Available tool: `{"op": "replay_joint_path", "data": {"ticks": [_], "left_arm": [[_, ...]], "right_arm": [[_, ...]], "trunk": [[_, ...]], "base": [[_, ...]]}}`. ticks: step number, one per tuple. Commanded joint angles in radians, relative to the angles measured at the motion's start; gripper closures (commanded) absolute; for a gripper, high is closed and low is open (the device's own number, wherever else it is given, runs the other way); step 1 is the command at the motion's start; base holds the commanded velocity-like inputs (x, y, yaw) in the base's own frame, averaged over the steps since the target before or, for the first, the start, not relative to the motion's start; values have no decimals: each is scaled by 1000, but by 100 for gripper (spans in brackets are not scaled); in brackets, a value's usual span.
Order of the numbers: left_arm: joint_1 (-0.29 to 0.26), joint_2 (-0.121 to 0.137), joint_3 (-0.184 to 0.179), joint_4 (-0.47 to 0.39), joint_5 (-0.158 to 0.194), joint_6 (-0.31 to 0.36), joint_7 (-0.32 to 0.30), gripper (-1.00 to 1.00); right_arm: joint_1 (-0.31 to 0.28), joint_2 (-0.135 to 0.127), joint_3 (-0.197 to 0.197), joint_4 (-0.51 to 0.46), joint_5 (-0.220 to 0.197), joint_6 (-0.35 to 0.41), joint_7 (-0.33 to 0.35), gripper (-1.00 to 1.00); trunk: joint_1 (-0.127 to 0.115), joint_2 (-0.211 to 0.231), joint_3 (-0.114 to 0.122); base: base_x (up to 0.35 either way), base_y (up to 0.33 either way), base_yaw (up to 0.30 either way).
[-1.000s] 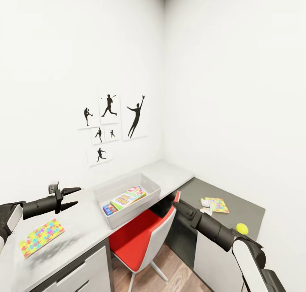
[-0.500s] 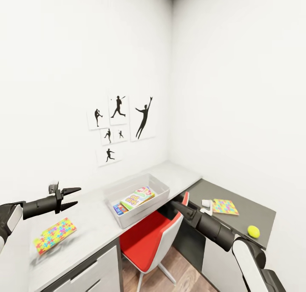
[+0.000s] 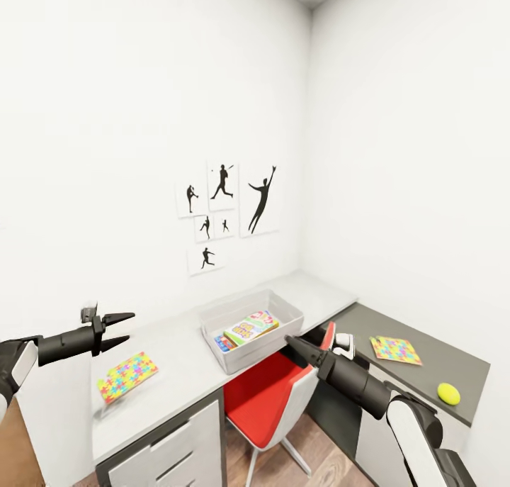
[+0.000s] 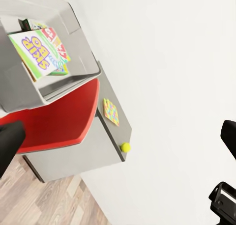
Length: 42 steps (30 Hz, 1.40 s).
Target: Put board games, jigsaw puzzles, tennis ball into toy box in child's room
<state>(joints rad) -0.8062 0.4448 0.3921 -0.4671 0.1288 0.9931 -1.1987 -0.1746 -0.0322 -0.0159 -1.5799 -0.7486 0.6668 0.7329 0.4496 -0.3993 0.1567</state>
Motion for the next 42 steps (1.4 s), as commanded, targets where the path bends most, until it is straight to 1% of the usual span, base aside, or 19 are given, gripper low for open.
{"op": "replay_joint_path", "data": {"ticks": [1,6,11,18,33,42], "left_arm": [[-1,-1,2,1,0,6,-2,-100],[-2,-1,7,0,1,7,-2,-100],[-2,-1,6,-6,2,9,-3,-100],[-2,-2,4,-24,3,15,-4,-100],[-4,-3,4,-28,2,16,-2,-100],[-4,-3,4,-28,1,16,-2,-100]], "right_arm": [[0,0,-1,0,-5,7,0,-100],[0,0,-2,0,-5,7,0,-100],[0,0,-2,0,-5,7,0,-100],[0,0,-2,0,-5,7,0,-100],[0,1,-2,2,1,5,-1,-100],[0,1,-2,2,7,5,-1,-100]], "trunk": [[0,-1,1],[0,-1,6],[0,-1,7],[0,-1,8],[0,-1,8],[0,-1,8]], "base": [[-23,17,197],[-11,8,184],[-3,2,77],[-1,0,15],[-1,0,1],[-145,0,0]]}}
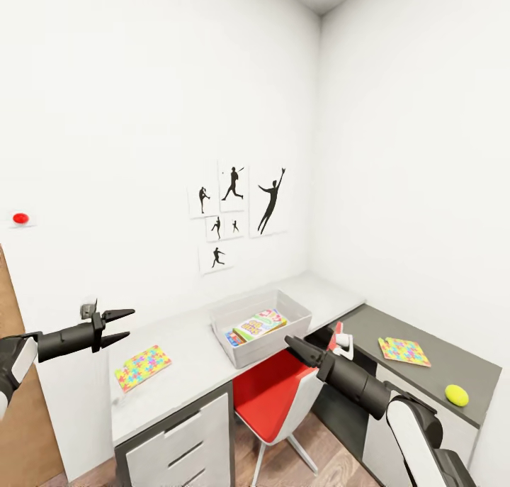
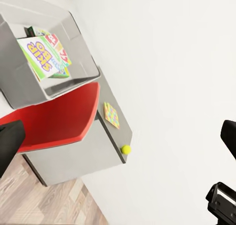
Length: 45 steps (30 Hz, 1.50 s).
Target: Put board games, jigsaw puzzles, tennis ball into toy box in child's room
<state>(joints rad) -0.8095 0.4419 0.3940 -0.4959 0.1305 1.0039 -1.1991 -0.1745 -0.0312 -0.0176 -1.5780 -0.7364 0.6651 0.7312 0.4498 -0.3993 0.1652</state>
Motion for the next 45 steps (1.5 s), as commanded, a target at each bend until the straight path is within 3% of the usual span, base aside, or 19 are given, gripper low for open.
{"op": "replay_joint_path", "data": {"ticks": [1,31,45], "left_arm": [[0,0,2,0,0,5,-2,-100],[1,0,2,0,0,6,-2,-100],[1,0,2,0,-1,5,-2,-100]], "right_arm": [[0,0,-1,0,-5,7,1,-100],[0,0,-1,0,-3,7,1,-100],[0,2,0,0,-2,7,-1,-100]], "trunk": [[0,-1,-1],[0,-1,0],[0,-1,6]], "base": [[-86,0,0],[-10,0,3],[-99,25,216]]}}
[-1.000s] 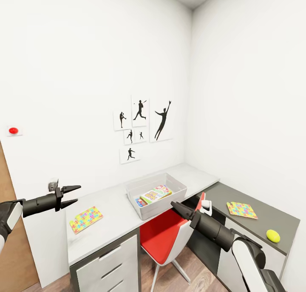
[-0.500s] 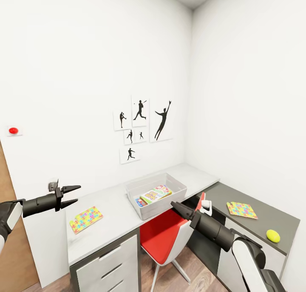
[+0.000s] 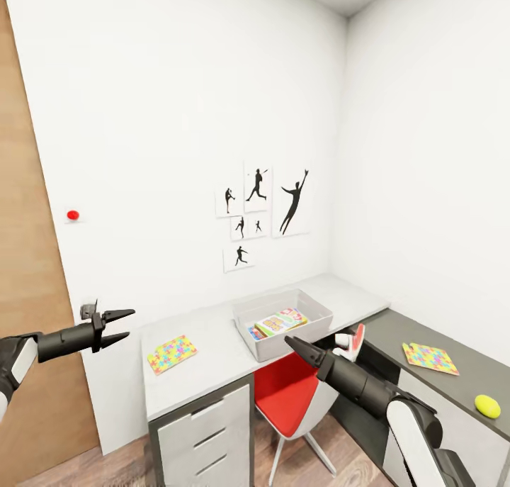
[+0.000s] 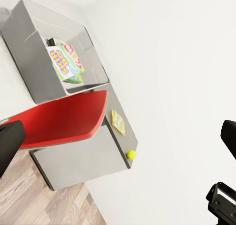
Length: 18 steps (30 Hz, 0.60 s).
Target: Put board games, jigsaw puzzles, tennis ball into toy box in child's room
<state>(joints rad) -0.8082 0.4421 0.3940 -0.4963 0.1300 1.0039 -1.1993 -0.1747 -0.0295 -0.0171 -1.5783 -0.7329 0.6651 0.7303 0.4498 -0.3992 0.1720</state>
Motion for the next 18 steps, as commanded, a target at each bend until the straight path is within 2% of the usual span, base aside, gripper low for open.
{"op": "replay_joint_path", "data": {"ticks": [1,18], "left_arm": [[-1,0,2,1,0,5,-2,-100],[-1,-1,1,1,-1,2,0,-100]], "right_arm": [[0,0,-1,0,-5,7,0,-100],[0,0,-1,0,-4,7,-2,-100]], "trunk": [[0,-1,0],[0,-1,7]], "base": [[-118,55,272],[-23,11,275]]}}
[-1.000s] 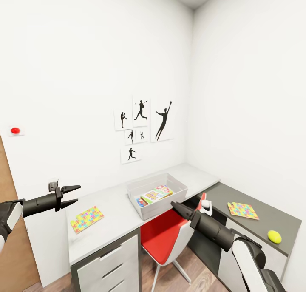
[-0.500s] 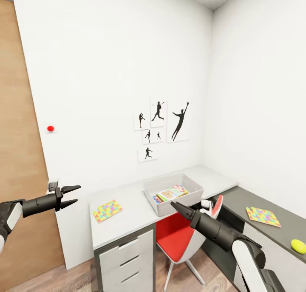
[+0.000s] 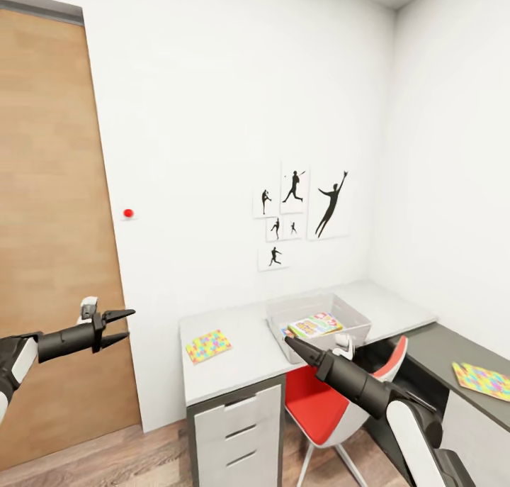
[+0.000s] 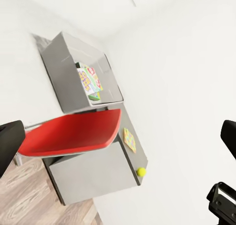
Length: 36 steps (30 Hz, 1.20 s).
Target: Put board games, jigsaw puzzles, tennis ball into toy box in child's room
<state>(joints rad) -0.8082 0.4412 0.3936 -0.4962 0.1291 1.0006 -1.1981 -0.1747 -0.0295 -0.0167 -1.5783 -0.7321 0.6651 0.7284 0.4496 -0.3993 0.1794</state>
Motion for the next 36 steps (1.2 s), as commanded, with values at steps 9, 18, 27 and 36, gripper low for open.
{"op": "replay_joint_path", "data": {"ticks": [9,18,27,36], "left_arm": [[-1,-1,1,1,0,3,0,-100],[-1,-1,1,1,0,1,0,-100],[-1,-1,1,1,0,1,0,-100],[-1,-2,1,1,0,1,0,-100]], "right_arm": [[0,-1,1,0,-6,8,-43,-100],[0,-1,3,-1,-7,8,-56,-100],[0,0,4,-1,-6,8,-62,-100],[0,0,4,0,-7,8,-74,-100]], "trunk": [[0,-1,2],[0,-1,3],[0,-1,-2],[0,-1,-11]], "base": [[12,0,276],[67,0,114],[67,4,10],[11,127,1]]}}
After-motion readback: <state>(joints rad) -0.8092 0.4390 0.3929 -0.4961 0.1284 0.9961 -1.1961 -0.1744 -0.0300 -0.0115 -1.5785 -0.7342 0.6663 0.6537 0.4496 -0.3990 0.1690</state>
